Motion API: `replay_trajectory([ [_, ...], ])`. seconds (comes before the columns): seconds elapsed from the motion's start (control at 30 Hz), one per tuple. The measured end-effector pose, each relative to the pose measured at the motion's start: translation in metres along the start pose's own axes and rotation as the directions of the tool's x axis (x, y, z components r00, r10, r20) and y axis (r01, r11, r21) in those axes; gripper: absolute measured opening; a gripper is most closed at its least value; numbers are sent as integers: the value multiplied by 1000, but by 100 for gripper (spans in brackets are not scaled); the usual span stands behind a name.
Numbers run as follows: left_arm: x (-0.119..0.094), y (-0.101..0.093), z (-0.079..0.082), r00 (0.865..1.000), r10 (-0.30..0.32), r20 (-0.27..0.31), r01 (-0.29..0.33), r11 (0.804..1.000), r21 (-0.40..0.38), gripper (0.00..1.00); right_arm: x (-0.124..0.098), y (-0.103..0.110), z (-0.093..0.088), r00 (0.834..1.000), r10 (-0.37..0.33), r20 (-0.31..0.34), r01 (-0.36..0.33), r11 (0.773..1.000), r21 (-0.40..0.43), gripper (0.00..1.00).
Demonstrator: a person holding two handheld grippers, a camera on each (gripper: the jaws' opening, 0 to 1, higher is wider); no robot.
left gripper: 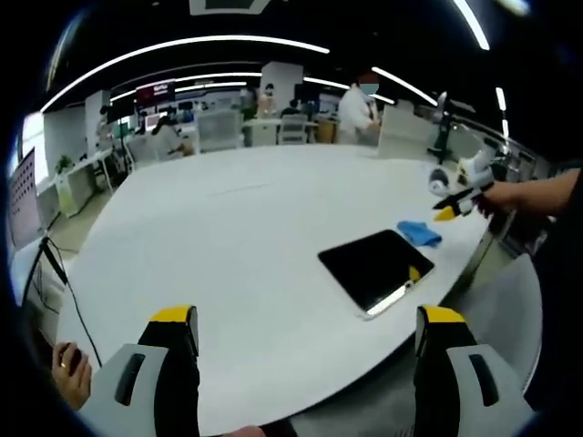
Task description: Wipe the mirror surface with the cleaning cloth until all visible marks leave the cleaned area.
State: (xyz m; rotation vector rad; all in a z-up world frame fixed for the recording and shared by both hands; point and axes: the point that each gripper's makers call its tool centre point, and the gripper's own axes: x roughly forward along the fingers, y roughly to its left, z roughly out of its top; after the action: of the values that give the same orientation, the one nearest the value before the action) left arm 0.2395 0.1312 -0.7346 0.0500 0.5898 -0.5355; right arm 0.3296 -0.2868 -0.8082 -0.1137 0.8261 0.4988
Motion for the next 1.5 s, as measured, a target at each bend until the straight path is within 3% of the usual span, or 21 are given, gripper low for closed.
replay_trajectory([
  [0.2, 0, -4, 0, 1000, -19, -1, 19, 1000, 1, 100, 7, -5, -5, 994, -18, -110, 20, 1000, 18, 51],
  [0.33, 4, 2, -8, 1000, 2, -9, -2, 1000, -8, 99, 16, -6, -7, 984, 1, -178, 4, 1000, 28, 47],
  [0.4, 3, -3, -7, 1000, 1, -4, -1, 1000, -23, 99, 16, -7, -13, 975, -4, -222, 25, 995, 94, 46],
  [0.47, 4, -13, -7, 1000, -23, -7, 23, 1000, -6, 100, 22, -7, -11, 976, 12, -217, 17, 991, 132, 43],
  [0.6, 6, -13, -10, 999, -32, -39, 33, 999, 30, 99, 29, -8, -20, 955, -4, -297, 57, 984, 170, 31],
  [0.67, 4, -13, -6, 999, -33, -26, 33, 999, 24, 99, 33, -4, -21, 947, 7, -322, 61, 978, 199, 32],
  [0.7, 4, -12, -5, 999, -32, -26, 32, 999, 22, 99, 39, -5, -19, 949, 8, -316, 56, 980, 190, 32],
  [0.8, 2, -14, -5, 999, -30, -27, 31, 999, 31, 99, 46, -6, -30, 930, -16, -366, 75, 986, 148, 30],
  [0.87, -1, -14, -5, 999, -24, -23, 25, 999, 35, 100, 52, -5, -34, 931, -12, -365, 75, 984, 160, 26],
  [0.93, -4, -13, -6, 1000, -17, -13, 17, 999, 32, 100, 53, -9, -42, 923, -52, -380, 123, 978, 166, 14],
  [0.97, -5, -13, -7, 1000, -16, -14, 16, 1000, 27, 100, 52, -16, -42, 926, -105, -363, 164, 977, 135, 10],
  [1.03, -6, -12, -10, 1000, -15, -22, 15, 1000, 25, 100, 53, -13, -41, 928, -103, -358, 178, 966, 185, 4],
  [1.1, -8, -9, -11, 1000, 0, -20, 0, 1000, 26, 100, 54, -13, -42, 922, -104, -372, 135, 989, 59, 2],
  [1.13, -8, -8, -11, 1000, 5, -16, -4, 1000, 22, 100, 53, -11, -43, 912, -99, -398, 127, 991, 46, 1],
  [1.3, -6, -8, -13, 1000, 7, -23, -6, 1000, 23, 100, 52, -12, -43, 909, -94, -406, 158, 979, 127, 1],
  [1.5, 0, -12, -11, 1000, -7, -18, 7, 1000, 18, 100, 51, -12, -43, 921, -62, -385, 164, 957, 239, 1],
])
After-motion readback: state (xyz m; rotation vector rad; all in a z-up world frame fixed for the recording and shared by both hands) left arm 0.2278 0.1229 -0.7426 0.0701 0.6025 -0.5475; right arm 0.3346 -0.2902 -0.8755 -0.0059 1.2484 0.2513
